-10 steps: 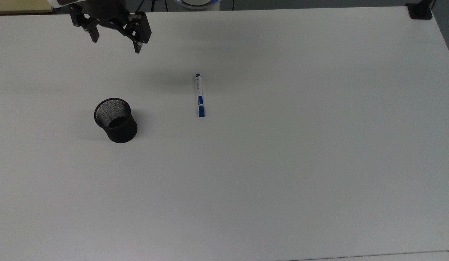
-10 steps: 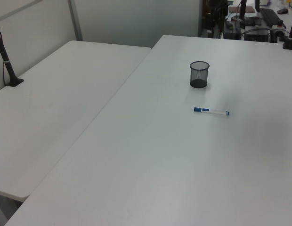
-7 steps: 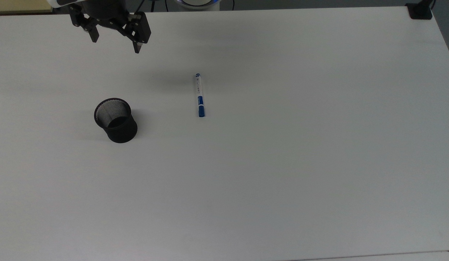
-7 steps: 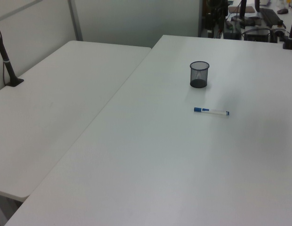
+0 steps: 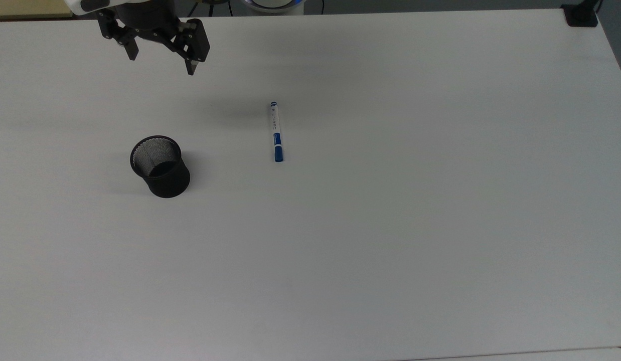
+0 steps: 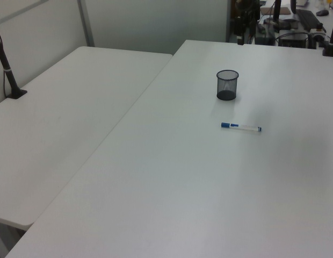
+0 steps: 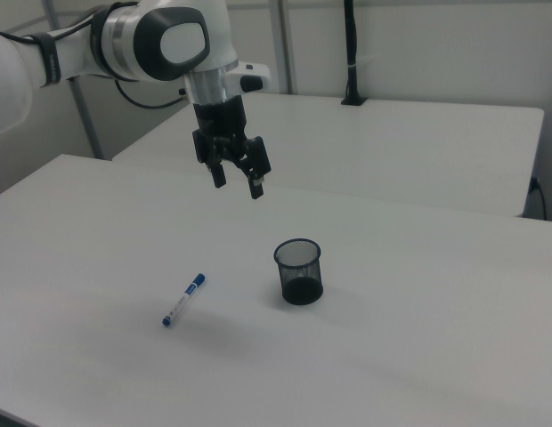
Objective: Insert the marker
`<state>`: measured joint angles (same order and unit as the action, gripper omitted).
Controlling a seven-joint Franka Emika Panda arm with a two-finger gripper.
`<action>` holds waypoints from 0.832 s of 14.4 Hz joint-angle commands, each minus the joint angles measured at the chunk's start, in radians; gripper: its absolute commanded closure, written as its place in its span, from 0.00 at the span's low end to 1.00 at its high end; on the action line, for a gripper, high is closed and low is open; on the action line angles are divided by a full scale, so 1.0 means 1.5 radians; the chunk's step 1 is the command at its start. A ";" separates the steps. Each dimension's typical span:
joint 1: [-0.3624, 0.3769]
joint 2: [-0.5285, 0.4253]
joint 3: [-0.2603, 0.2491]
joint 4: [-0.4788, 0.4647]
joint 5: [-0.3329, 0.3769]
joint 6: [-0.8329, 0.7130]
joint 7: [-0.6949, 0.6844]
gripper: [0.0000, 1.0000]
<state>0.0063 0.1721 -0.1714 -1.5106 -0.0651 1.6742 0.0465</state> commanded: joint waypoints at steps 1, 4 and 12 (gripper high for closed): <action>0.007 -0.010 -0.011 -0.014 0.007 0.006 -0.010 0.00; 0.006 -0.011 -0.011 -0.015 0.010 0.002 -0.011 0.00; 0.013 -0.005 -0.009 -0.023 0.011 -0.039 -0.019 0.00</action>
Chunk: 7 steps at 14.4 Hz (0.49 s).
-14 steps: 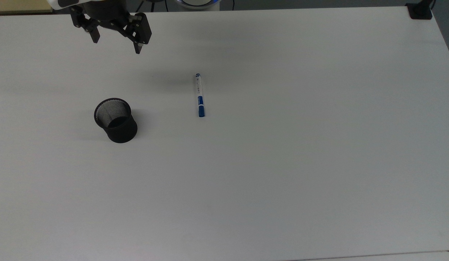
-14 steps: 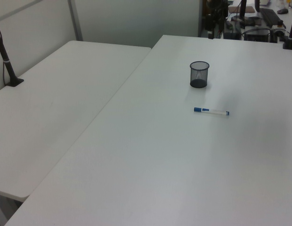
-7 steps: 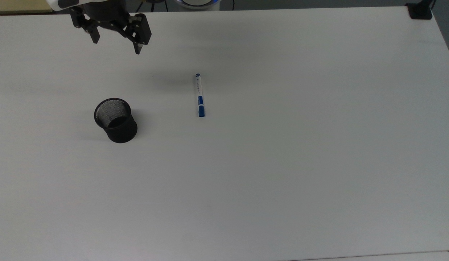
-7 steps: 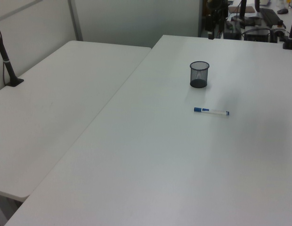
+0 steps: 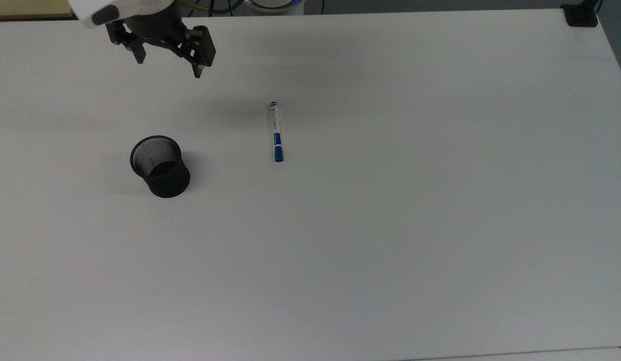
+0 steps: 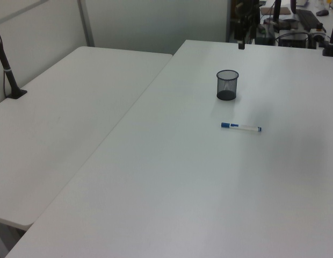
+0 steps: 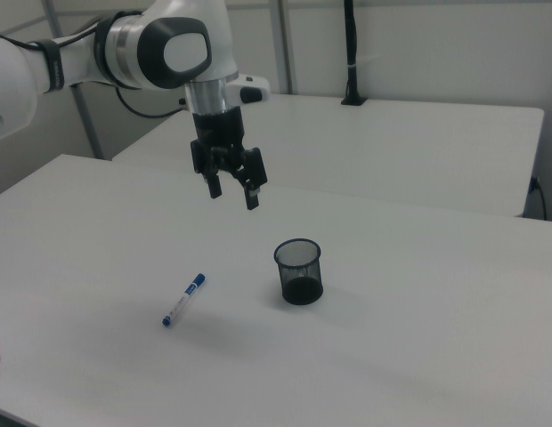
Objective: Insert the marker
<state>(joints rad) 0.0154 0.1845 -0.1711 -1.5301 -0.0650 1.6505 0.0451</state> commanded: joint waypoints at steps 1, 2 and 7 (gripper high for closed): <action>0.001 -0.015 -0.010 -0.009 0.011 -0.023 -0.022 0.00; -0.002 -0.015 -0.010 -0.010 0.011 -0.023 -0.022 0.00; 0.003 -0.007 -0.006 -0.012 0.012 -0.015 -0.023 0.00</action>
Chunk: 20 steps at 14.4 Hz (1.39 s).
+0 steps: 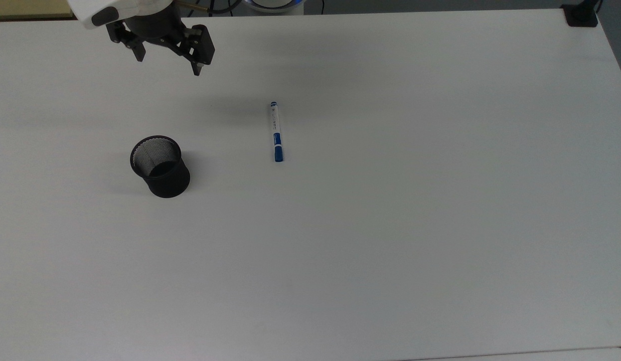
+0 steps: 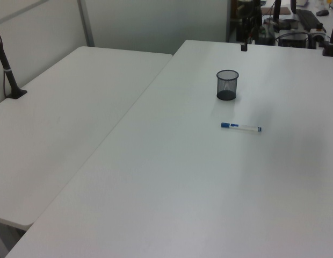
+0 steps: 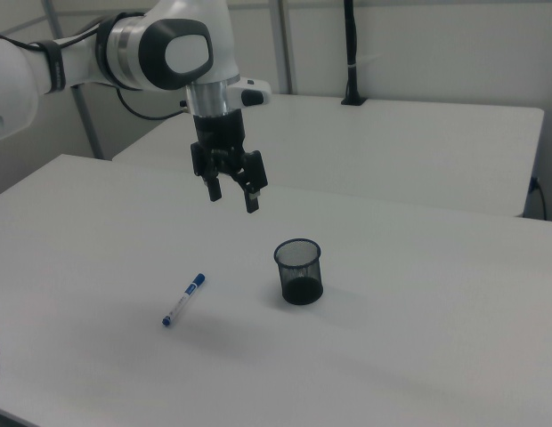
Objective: Insert the marker
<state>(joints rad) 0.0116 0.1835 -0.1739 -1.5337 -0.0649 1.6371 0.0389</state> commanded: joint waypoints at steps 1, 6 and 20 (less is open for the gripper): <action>0.006 -0.007 -0.004 -0.009 0.014 -0.006 -0.019 0.00; 0.008 -0.004 -0.003 -0.006 0.019 0.000 -0.019 0.00; 0.068 0.117 0.011 -0.015 0.055 0.110 -0.040 0.00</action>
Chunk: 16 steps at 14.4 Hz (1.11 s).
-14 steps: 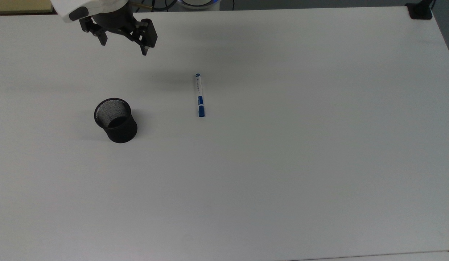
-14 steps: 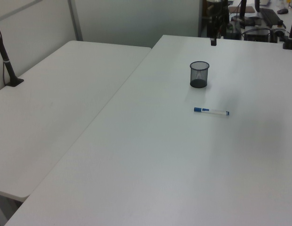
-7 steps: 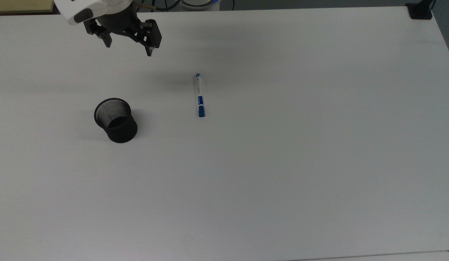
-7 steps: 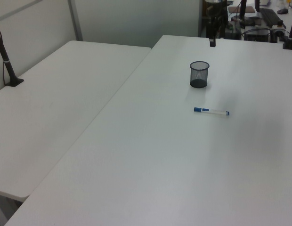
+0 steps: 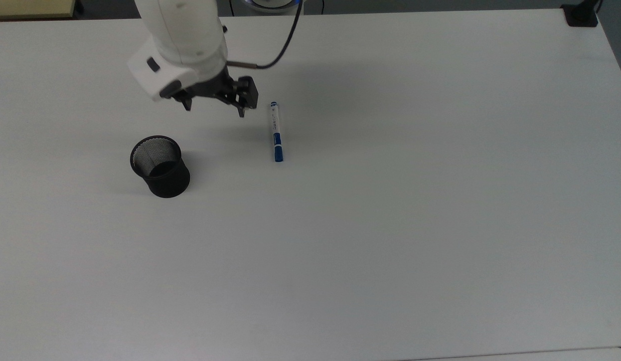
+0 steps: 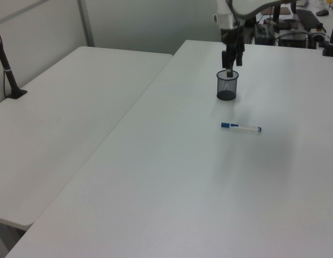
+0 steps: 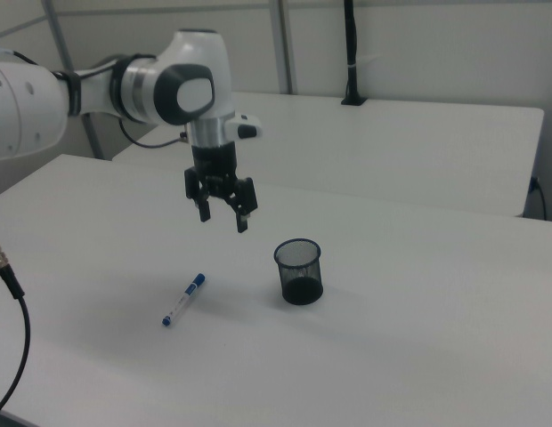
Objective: Insert the marker
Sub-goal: 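Move the gripper over the blue-capped marker and lower onto it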
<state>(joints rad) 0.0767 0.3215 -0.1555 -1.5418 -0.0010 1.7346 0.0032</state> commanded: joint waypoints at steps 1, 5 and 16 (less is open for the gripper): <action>0.034 0.032 -0.002 -0.016 0.012 0.056 -0.017 0.00; 0.062 0.039 -0.002 -0.048 0.011 0.090 -0.017 0.06; 0.110 0.076 -0.002 -0.115 0.004 0.125 -0.067 0.59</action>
<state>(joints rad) 0.2384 0.4456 -0.1505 -1.6929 0.0003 1.8934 -0.0577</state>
